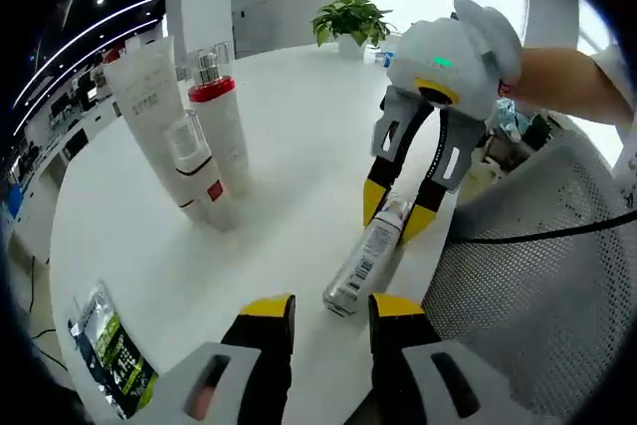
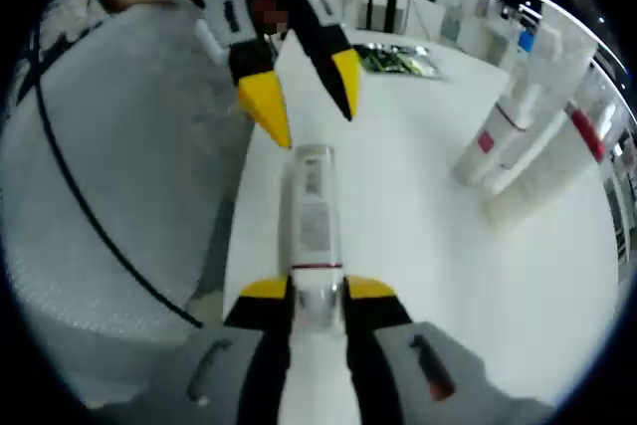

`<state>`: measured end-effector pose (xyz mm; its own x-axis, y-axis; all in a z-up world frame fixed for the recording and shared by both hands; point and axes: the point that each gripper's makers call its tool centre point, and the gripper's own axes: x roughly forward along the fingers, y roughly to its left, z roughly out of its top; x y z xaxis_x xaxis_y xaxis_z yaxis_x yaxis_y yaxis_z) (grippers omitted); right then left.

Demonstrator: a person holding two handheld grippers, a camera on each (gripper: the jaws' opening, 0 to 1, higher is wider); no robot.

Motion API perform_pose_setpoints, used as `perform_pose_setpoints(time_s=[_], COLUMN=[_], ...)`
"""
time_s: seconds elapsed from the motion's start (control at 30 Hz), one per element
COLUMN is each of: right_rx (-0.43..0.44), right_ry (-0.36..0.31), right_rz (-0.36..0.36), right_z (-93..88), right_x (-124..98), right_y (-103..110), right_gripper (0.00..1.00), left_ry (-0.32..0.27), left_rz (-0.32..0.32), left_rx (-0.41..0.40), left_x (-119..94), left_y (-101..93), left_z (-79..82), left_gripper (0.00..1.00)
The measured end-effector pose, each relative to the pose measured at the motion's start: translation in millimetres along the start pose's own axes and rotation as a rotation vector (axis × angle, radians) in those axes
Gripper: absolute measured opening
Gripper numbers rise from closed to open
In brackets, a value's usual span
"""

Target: Arrange the skincare products in the storage area until every visible bottle or jar stands upright without overlapping.

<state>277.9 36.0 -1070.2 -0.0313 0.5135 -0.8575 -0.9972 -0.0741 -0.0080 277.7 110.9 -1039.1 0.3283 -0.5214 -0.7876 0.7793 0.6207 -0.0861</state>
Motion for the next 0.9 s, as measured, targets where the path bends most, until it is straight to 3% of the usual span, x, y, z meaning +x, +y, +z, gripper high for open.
perform_pose_setpoints(time_s=[0.27,0.53,0.77,0.9], right_rx=[-0.026,-0.048,-0.074,-0.081], right_ry=[0.014,0.042,0.113,0.142], right_rz=[0.026,0.038,0.051,0.054], right_z=[6.4,8.9,9.4,9.1], right_x=[3.9,5.1,6.7,7.1], right_y=[9.3,13.1,13.7,13.7], right_gripper=[0.19,0.19,0.19,0.19], left_ry=[0.082,0.112,0.121,0.138], left_rz=[-0.053,-0.066,-0.069,-0.057], left_rx=[0.074,0.067,0.090,0.166], left_x=[6.8,11.8,16.5,18.6], left_y=[-14.5,-16.9,-20.1,-20.1], left_z=[-15.9,-23.8,-26.2,-30.0], left_gripper=[0.29,0.26,0.24,0.22])
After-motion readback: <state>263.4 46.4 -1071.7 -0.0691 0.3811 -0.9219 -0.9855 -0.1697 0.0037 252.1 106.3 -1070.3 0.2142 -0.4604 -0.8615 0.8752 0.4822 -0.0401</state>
